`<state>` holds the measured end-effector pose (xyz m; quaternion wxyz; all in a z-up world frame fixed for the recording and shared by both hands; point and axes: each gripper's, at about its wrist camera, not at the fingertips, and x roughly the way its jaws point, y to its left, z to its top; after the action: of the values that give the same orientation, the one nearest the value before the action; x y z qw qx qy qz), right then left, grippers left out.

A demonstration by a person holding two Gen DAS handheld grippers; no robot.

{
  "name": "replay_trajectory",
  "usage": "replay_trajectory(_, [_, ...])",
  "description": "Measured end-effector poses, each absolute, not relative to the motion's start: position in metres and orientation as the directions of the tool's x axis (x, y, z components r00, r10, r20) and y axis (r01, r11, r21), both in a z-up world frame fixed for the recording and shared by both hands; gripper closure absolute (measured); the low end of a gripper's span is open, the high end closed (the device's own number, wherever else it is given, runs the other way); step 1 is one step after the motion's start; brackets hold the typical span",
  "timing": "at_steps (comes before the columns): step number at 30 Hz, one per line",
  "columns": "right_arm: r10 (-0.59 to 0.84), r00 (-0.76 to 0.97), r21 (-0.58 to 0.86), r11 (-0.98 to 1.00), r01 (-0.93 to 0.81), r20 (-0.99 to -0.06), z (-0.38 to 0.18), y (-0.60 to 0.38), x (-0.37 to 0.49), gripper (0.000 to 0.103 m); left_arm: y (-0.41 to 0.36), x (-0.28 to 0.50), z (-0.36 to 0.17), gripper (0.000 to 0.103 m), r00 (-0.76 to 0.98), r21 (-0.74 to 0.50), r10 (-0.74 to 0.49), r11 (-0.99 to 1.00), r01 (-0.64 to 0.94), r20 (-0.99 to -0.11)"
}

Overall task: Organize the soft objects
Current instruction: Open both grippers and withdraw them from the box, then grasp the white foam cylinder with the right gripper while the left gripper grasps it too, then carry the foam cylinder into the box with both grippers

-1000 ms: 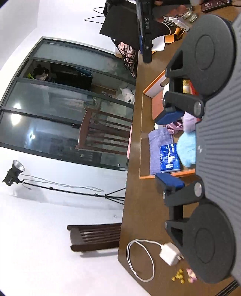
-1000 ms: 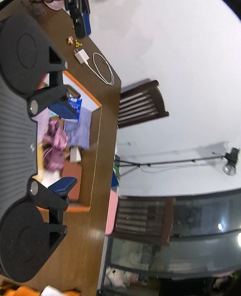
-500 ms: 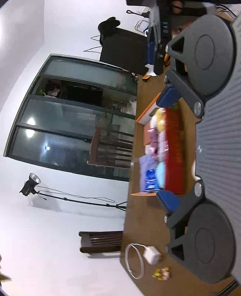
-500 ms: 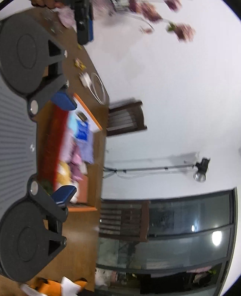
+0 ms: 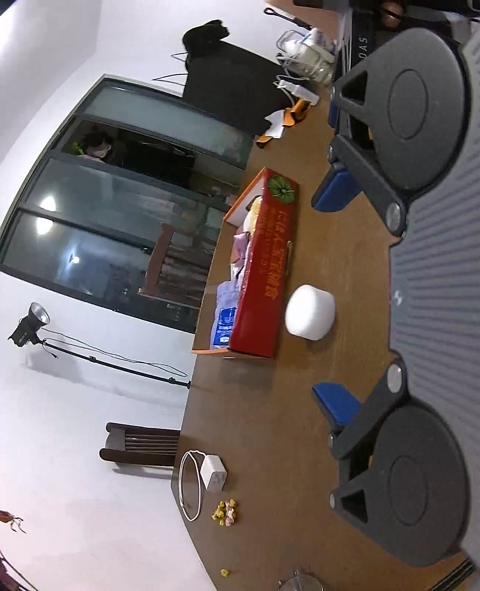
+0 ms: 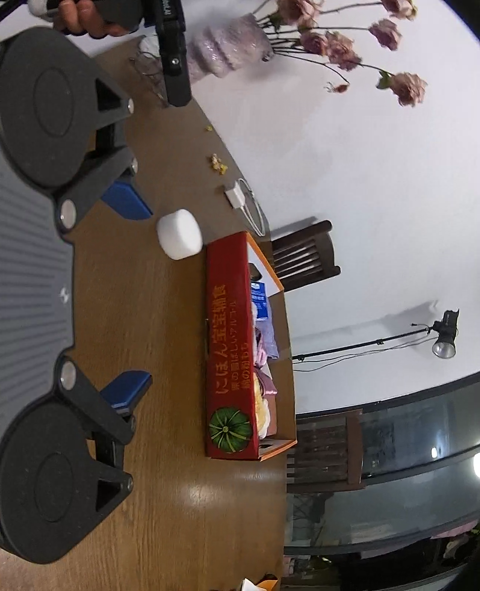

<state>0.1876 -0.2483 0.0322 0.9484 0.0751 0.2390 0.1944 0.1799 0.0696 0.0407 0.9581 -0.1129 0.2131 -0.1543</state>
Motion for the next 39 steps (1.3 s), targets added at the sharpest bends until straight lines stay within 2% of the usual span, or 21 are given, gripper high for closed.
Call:
replay_trajectory(6, [0.441,0.778,0.281,0.895,-0.346,-0.447,0.025,-0.230,0.223,0.015,0.065,0.219,0.029,0.003,0.854,-0.284,-0.353,0.924,0.254,-0.383])
replay_trajectory(8, [0.462,0.760,0.301,0.884,-0.357,-0.458,0.020,-0.221,0.240,0.019,0.062,0.240,0.022,0.007,0.845,-0.276,-0.348,0.928,0.250,-0.407])
replay_trajectory(10, [0.482,0.743,0.312,0.874,-0.372,-0.465,0.013,-0.211,0.259,0.027,0.061,0.263,0.014,0.023,0.830,-0.282,-0.340,0.931,0.231,-0.442])
replay_trajectory(14, [0.513,0.720,0.347,0.855,-0.385,-0.468,0.004,-0.192,0.296,0.038,0.063,0.298,0.002,0.037,0.802,-0.314,-0.370,0.919,0.239,-0.469])
replay_trajectory(15, [0.527,0.712,0.363,0.846,-0.390,-0.464,0.003,-0.188,0.304,0.042,0.064,0.306,-0.001,0.044,0.794,-0.325,-0.379,0.914,0.242,-0.476])
replay_trajectory(18, [0.564,0.687,0.410,0.820,-0.400,-0.458,-0.002,-0.176,0.328,0.046,0.068,0.323,-0.011,0.061,0.766,-0.355,-0.403,0.903,0.243,-0.500])
replay_trajectory(20, [0.575,0.671,0.426,0.812,-0.398,-0.468,-0.007,-0.167,0.343,0.056,0.072,0.332,-0.017,0.065,0.746,-0.393,-0.430,0.887,0.243,-0.509])
replay_trajectory(21, [0.578,0.662,0.429,0.811,-0.398,-0.477,-0.009,-0.164,0.348,0.070,0.075,0.334,-0.019,0.070,0.737,-0.426,-0.452,0.871,0.244,-0.502])
replay_trajectory(22, [0.582,0.651,0.432,0.808,-0.400,-0.487,-0.012,-0.160,0.353,0.078,0.079,0.336,-0.020,0.077,0.729,-0.453,-0.474,0.856,0.250,-0.493])
replay_trajectory(27, [0.637,0.621,0.497,0.761,-0.416,-0.457,-0.020,-0.162,0.363,0.082,0.091,0.343,-0.026,0.079,0.710,-0.544,-0.526,0.805,0.237,-0.469])
replay_trajectory(39, [0.669,0.595,0.534,0.732,-0.423,-0.446,-0.025,-0.166,0.369,0.083,0.084,0.341,-0.024,0.079,0.717,-0.505,-0.510,0.825,0.252,-0.475])
